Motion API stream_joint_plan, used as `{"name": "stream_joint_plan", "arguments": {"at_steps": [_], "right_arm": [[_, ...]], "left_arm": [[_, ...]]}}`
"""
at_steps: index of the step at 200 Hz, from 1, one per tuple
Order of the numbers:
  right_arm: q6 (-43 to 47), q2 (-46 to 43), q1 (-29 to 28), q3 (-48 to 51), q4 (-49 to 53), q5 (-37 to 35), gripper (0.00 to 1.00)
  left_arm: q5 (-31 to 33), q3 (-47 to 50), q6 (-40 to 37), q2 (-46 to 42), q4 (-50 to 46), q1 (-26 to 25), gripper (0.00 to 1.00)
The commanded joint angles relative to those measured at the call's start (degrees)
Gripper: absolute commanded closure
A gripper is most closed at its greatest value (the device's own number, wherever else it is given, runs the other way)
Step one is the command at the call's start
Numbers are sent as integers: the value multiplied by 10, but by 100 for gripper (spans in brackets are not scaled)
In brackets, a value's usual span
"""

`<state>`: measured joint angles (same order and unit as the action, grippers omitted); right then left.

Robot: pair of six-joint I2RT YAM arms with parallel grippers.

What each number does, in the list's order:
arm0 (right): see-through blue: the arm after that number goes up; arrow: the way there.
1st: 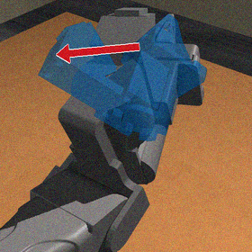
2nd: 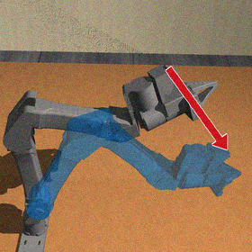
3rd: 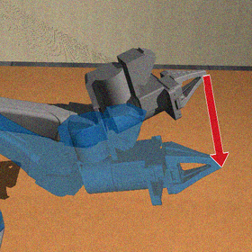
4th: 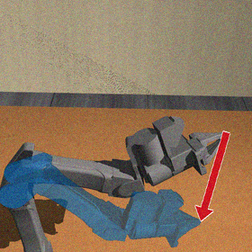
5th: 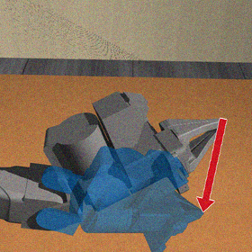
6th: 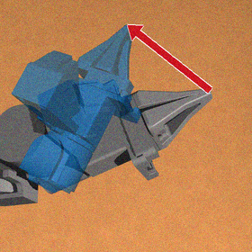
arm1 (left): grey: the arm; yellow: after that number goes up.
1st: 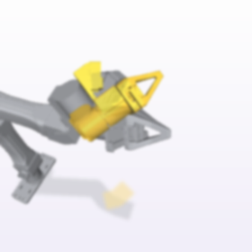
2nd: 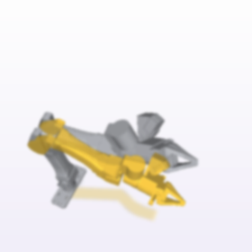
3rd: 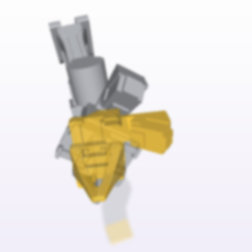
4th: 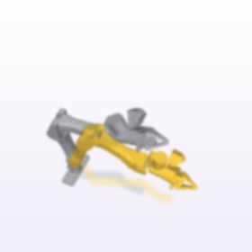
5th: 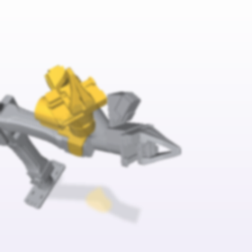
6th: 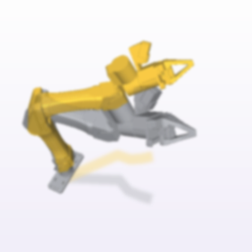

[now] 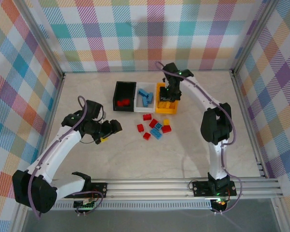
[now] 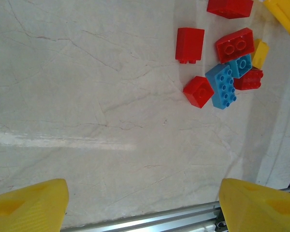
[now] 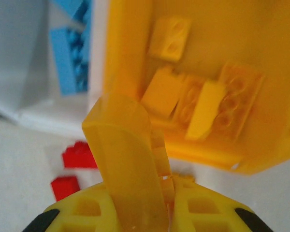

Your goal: Sort the legos into containers by color

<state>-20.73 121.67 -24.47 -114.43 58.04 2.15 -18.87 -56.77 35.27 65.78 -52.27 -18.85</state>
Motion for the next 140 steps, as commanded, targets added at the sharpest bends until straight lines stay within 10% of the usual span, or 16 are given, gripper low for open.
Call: {"name": "stream_joint_plan", "arguments": {"at_steps": [1,69,140], "right_arm": [[4,45,11,-51,23,9,81],[21,60,27,-97,44,18,49],[-24,-203,26,229,-17,55,43]], "left_arm": [[-3,-13,14,15,5,-18,19],[18,-83,27,161,38,-96,20],[47,-210,20,360,78,-144,29]]}}
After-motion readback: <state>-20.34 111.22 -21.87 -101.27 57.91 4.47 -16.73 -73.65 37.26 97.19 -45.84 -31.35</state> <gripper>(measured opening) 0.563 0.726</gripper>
